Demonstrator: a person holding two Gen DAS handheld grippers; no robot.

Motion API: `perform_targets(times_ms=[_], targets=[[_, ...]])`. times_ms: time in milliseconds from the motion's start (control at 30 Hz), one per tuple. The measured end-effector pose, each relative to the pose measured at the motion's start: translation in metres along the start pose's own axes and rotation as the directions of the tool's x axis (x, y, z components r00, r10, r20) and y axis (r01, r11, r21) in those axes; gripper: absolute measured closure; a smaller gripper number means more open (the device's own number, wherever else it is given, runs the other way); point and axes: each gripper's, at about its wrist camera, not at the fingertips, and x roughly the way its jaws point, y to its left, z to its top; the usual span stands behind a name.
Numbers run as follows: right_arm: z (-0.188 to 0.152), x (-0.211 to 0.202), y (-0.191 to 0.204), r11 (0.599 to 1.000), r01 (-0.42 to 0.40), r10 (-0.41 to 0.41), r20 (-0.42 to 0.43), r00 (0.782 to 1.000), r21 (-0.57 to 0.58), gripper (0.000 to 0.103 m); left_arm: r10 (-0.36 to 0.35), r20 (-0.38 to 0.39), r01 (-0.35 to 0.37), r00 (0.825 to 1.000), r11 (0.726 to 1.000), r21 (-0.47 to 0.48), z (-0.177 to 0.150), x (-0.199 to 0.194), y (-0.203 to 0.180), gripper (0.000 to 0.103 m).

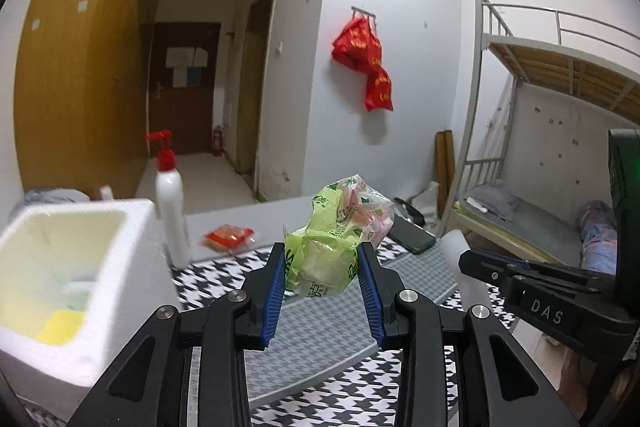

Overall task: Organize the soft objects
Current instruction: 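Carry both items over the foam box while the left gripper releases the bag inside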

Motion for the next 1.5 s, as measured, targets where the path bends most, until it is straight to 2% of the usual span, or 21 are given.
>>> perform_targets(times_ms=[333, 567, 767, 1067, 1300, 1500], targets=[[0.015, -0.023, 0.034, 0.995, -0.084, 0.089, 0.075, 0.993, -0.062, 0.092, 0.068, 0.094, -0.069, 0.993, 0.998, 0.013, 0.02, -0.041, 0.022, 0.066], [0.023, -0.025, 0.063, 0.981, -0.164, 0.173, 0.093, 0.98, -0.102, 0.092, 0.129, 0.125, -0.13, 0.984, 0.991, 0.0, 0.026, -0.059, 0.04, 0.066], [0.027, -0.022, 0.084, 0.964, -0.226, 0.239, 0.085, 0.967, -0.137, 0.092, 0.2, 0.148, -0.2, 0.968, 0.98, -0.015, 0.029, -0.074, 0.056, 0.066], [0.033, -0.018, 0.127, 0.925, -0.331, 0.346, 0.054, 0.937, -0.187, 0.092, 0.29, 0.157, -0.284, 0.944, 0.957, -0.059, 0.028, -0.092, 0.085, 0.066], [0.027, -0.014, 0.154, 0.9, -0.376, 0.391, 0.029, 0.92, -0.222, 0.092, 0.355, 0.151, -0.345, 0.923, 0.935, -0.088, 0.024, -0.103, 0.109, 0.066], [0.025, -0.012, 0.171, 0.883, -0.401, 0.416, 0.013, 0.909, -0.242, 0.092, 0.369, 0.13, -0.36, 0.92, 0.929, -0.083, 0.019, -0.101, 0.119, 0.066]])
